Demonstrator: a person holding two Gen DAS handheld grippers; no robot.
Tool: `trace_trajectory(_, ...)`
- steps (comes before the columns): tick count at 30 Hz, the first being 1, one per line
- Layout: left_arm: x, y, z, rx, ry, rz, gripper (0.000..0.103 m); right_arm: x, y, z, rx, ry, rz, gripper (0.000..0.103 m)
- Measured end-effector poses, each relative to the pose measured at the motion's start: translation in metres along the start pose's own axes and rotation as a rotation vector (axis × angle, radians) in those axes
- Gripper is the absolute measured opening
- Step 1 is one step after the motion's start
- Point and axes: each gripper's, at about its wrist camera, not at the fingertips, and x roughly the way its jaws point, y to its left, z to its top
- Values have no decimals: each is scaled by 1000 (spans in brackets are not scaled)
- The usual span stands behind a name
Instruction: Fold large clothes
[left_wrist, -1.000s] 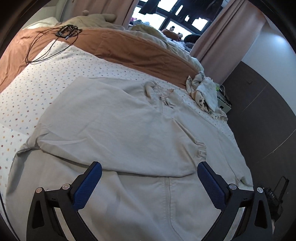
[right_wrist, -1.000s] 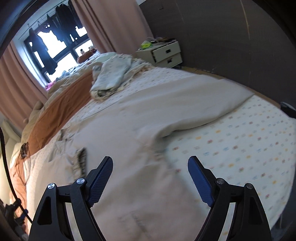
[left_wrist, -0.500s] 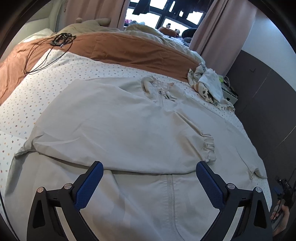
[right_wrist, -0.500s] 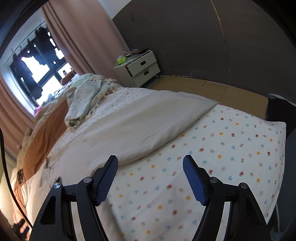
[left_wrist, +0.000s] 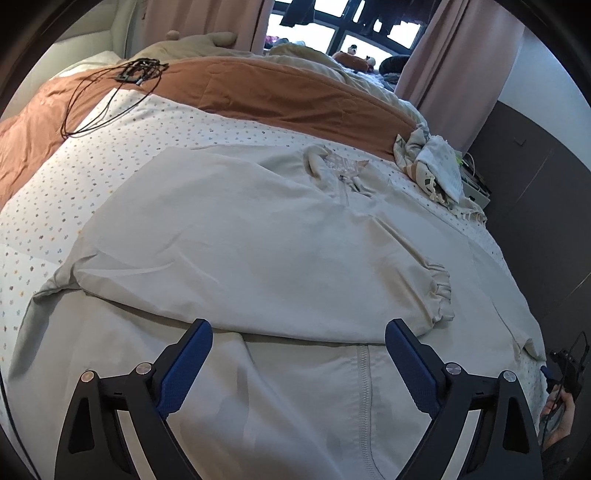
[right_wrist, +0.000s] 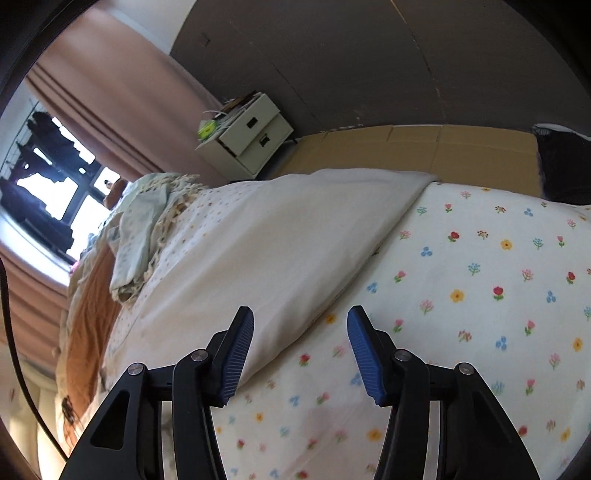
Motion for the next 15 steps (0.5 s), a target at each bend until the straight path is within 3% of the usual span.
trace_trajectory(9,3,11,3,-6,1,26,95,25,-18,28,63,-50,27,53)
trace_trajectory(11,5,12,2,-15,7,26,95,32,-23,36,80,-60,35,35)
trace_trajectory(12,7,12,2,-16,11,24,95,34,-26,40,85,-60,21,16)
trace_trajectory(15,10,10,1,-4,23,28,95,37,-30,50,88,-70,-1,9)
